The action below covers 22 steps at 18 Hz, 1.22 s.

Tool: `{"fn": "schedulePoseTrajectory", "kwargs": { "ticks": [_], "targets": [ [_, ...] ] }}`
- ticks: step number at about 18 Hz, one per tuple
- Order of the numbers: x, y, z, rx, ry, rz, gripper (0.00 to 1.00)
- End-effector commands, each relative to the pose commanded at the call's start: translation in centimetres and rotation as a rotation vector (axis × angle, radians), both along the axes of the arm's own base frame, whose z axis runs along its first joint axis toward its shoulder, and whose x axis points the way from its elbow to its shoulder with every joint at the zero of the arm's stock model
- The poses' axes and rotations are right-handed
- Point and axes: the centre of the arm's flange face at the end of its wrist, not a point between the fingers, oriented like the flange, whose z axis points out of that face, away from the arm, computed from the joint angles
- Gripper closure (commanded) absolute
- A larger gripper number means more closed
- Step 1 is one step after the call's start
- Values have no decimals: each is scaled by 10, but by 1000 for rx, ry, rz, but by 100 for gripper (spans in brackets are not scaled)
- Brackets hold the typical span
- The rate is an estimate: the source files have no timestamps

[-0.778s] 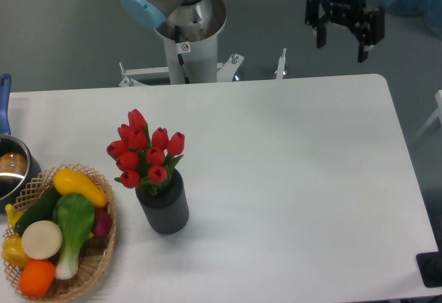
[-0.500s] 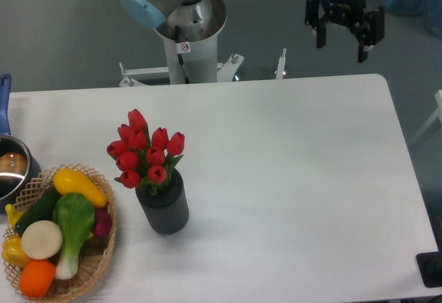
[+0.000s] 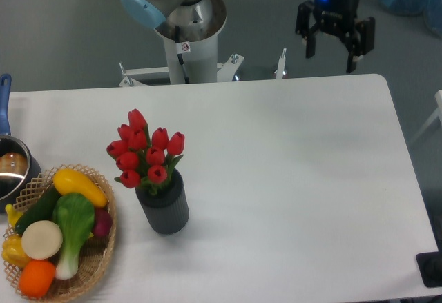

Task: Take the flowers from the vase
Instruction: 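Move the open gripper down toward the red tulips in the black vase, then lower the open gripper around the tulip stems above the vase rim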

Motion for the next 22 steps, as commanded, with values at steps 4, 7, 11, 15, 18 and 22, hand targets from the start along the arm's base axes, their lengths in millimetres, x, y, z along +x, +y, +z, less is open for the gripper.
{"fn": "schedulePoseTrajectory", "kwargs": {
  "ticks": [4, 7, 11, 15, 18, 22],
  "targets": [
    [-5, 9, -8, 97, -74, 22, 0],
    [-7, 21, -18, 205, -140, 12, 0],
    [0, 49, -36, 340, -204, -75, 0],
    [13, 79, -54, 347, -260, -135, 0],
    [18, 97, -57, 380, -276, -180, 0],
    [12, 103, -63, 391, -241, -199, 0]
  ]
}}
